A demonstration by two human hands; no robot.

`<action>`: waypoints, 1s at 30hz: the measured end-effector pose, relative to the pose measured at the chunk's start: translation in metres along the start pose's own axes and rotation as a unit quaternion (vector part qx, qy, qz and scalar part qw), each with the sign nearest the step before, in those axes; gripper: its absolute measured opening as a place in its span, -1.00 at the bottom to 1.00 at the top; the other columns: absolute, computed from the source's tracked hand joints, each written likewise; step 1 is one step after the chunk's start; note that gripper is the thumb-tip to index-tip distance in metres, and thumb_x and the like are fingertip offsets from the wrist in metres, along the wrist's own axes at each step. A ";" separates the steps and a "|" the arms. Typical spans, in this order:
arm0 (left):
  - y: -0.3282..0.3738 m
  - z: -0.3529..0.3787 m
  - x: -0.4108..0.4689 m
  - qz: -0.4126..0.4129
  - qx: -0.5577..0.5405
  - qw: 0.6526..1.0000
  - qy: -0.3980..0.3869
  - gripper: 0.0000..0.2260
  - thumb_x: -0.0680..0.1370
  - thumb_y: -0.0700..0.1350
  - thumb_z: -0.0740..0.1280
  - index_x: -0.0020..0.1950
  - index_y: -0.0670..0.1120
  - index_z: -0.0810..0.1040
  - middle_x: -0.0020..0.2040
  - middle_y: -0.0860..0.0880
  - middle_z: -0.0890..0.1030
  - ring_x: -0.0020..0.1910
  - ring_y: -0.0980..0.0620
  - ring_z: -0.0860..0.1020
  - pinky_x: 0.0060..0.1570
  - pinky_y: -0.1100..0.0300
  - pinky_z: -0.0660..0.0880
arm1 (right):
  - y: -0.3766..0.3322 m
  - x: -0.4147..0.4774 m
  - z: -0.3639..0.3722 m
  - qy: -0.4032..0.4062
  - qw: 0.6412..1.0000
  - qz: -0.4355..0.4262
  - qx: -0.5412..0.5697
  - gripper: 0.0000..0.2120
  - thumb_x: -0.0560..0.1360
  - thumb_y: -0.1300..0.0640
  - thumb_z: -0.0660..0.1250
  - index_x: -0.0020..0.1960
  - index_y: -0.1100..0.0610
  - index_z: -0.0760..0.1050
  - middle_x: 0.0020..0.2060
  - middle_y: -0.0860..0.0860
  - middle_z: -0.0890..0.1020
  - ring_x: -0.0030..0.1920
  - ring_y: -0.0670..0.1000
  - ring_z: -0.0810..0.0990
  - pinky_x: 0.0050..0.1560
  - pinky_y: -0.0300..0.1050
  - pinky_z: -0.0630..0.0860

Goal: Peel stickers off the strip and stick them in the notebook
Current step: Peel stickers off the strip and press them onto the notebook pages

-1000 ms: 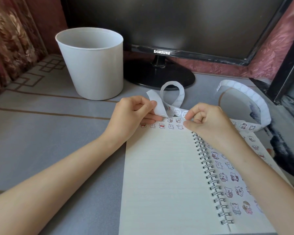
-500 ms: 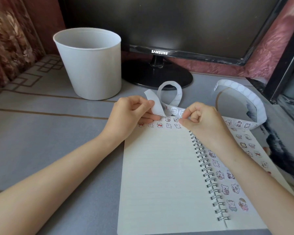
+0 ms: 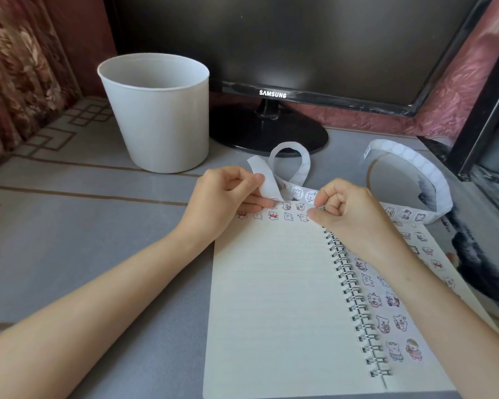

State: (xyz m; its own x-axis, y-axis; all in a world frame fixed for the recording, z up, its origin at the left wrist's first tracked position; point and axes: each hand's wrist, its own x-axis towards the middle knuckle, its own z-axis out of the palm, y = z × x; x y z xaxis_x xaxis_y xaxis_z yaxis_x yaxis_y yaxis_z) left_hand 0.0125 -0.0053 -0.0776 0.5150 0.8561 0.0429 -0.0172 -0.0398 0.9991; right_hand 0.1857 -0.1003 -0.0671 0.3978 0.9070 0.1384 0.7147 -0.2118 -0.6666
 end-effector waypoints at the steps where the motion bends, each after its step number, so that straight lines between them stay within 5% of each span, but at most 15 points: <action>1: 0.000 0.000 0.000 0.001 -0.001 1.000 0.000 -0.81 0.59 -0.18 0.28 -0.14 -0.28 0.53 -0.20 -0.21 0.69 -0.19 -0.02 0.70 -0.19 0.26 0.61 | 0.000 0.000 0.000 0.002 1.000 0.002 0.005 -0.81 0.42 0.19 0.44 -0.22 0.04 0.44 -0.52 -0.09 0.34 -0.53 -0.15 0.34 -0.34 -0.19 0.28; 5: -0.001 -0.001 0.001 0.003 0.003 1.000 -0.002 -0.81 0.59 -0.18 0.28 -0.11 -0.30 0.54 -0.20 -0.20 0.69 -0.19 -0.01 0.69 -0.20 0.26 0.60 | -0.001 -0.001 0.001 0.002 1.000 0.009 0.011 -0.76 0.33 0.02 0.52 -0.21 0.03 0.46 -0.50 -0.11 0.34 -0.51 -0.15 0.33 -0.29 -0.13 0.34; 12: -0.002 -0.001 0.001 0.006 0.003 1.000 -0.002 -0.81 0.59 -0.19 0.28 -0.11 -0.31 0.53 -0.23 -0.18 0.69 -0.20 -0.01 0.70 -0.20 0.25 0.61 | 0.000 0.001 0.006 0.024 1.000 0.009 -0.013 -0.79 0.44 0.09 0.43 -0.26 0.00 0.41 -0.59 -0.26 0.43 -0.50 -0.12 0.35 -0.26 -0.11 0.37; 16: 0.000 -0.001 0.000 0.024 0.011 1.000 -0.001 -0.80 0.59 -0.17 0.28 -0.15 -0.26 0.53 -0.24 -0.17 0.69 -0.21 -0.02 0.69 -0.20 0.19 0.62 | -0.002 0.000 0.005 0.033 0.999 -0.002 -0.001 -0.85 0.43 0.07 0.43 -0.21 0.02 0.46 -0.53 -0.13 0.49 -0.46 -0.14 0.39 -0.24 -0.11 0.40; 23: 0.008 -0.006 0.001 0.075 -0.004 0.996 0.042 -0.81 0.59 -0.15 0.28 -0.14 -0.25 0.55 -0.23 -0.07 0.67 -0.31 -0.01 0.67 -0.48 0.24 0.49 | -0.039 0.001 -0.001 0.023 0.992 -0.118 0.035 -0.88 0.41 0.03 0.45 -0.09 -0.03 0.56 -0.17 -0.11 0.62 -0.25 -0.19 0.52 -0.26 -0.25 0.35; 30: 0.010 -0.013 0.003 0.091 -0.015 0.993 0.075 -0.82 0.59 -0.15 0.28 -0.11 -0.25 0.55 -0.20 -0.16 0.67 -0.35 0.04 0.65 -0.53 0.27 0.42 | -0.056 0.014 0.014 0.047 0.981 -0.185 -0.035 -0.89 0.42 0.11 0.44 -0.09 -0.02 0.54 -0.24 -0.13 0.61 -0.16 -0.10 0.52 -0.08 -0.03 0.48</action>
State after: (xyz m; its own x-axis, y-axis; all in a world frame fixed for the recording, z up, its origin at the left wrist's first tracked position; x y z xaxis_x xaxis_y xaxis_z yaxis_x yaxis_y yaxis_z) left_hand 0.0026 0.0037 -0.0677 0.3677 0.9036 0.2200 -0.1242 -0.1868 0.9745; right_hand 0.1433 -0.0711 -0.0379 0.1517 0.8899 0.4302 0.8570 0.0984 -0.5059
